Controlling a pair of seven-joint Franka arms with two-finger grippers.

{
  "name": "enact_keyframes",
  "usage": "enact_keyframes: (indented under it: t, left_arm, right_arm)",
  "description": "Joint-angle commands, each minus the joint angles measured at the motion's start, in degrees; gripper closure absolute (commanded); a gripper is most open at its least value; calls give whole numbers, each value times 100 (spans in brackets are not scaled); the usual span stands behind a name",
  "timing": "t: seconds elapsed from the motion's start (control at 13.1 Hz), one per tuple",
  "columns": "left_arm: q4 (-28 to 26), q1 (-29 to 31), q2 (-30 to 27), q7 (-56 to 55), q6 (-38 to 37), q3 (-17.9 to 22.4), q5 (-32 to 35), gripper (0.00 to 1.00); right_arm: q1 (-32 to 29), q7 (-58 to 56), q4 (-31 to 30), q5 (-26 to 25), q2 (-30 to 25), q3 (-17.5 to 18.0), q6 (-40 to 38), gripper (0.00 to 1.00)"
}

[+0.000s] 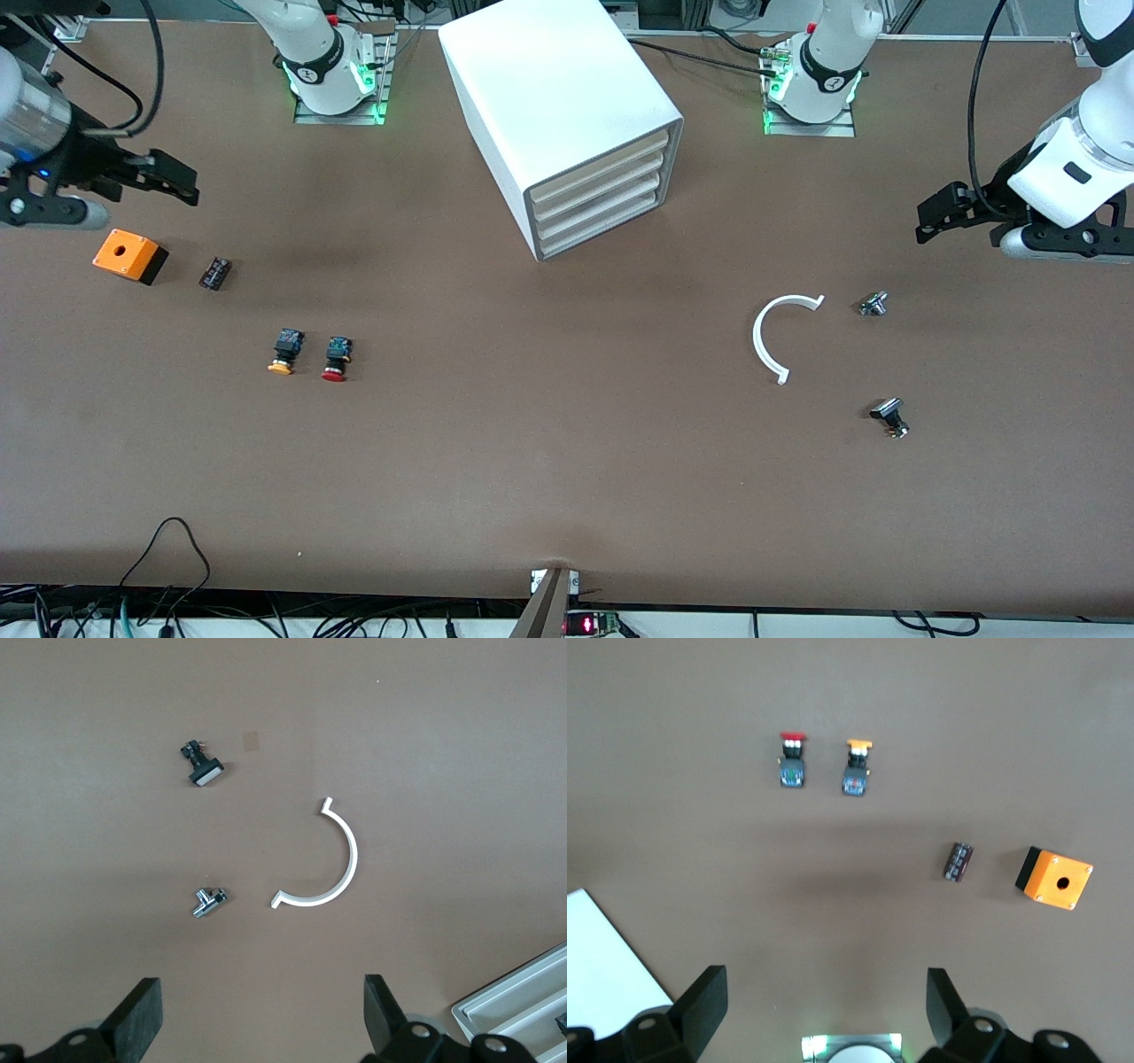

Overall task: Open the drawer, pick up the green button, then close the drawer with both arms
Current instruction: 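Move both grippers from rest toward the white drawer cabinet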

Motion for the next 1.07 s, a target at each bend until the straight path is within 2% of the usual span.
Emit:
enact_keyframes:
  t: [0.0,0.23,0.38,0.53,0.61,0.76,0.99]
  left_arm:
    - [254,-37,60,-19,-420,17,-78,0]
    - [501,-89,87,-37,-1229,17,-316,0]
    - [710,-90,87,-19,-1877,-193,-246,0]
    - [790,-107,156,-2,-2092,-238,-377,0]
    - [782,-107,305,7,-2144,-247,-638,0]
    - [782,-98,482,42,-2731,-264,-1314,0]
    - [616,-125,753,103,-2830,-334,-2132,1]
  right_arm:
    - [197,0,57,-155,428,-9,51,1]
    - [259,88,66,-93,920,-9,560,1]
    - [338,385,66,29,1210,-9,1052,1]
    - [504,720,188,188,1562,-9,1352,1]
    - [540,773,250,197,1694,-9,1466,1]
    - [558,738,504,241,1975,0,1739,1]
    - [707,1000,874,496,2309,-9,1766,1]
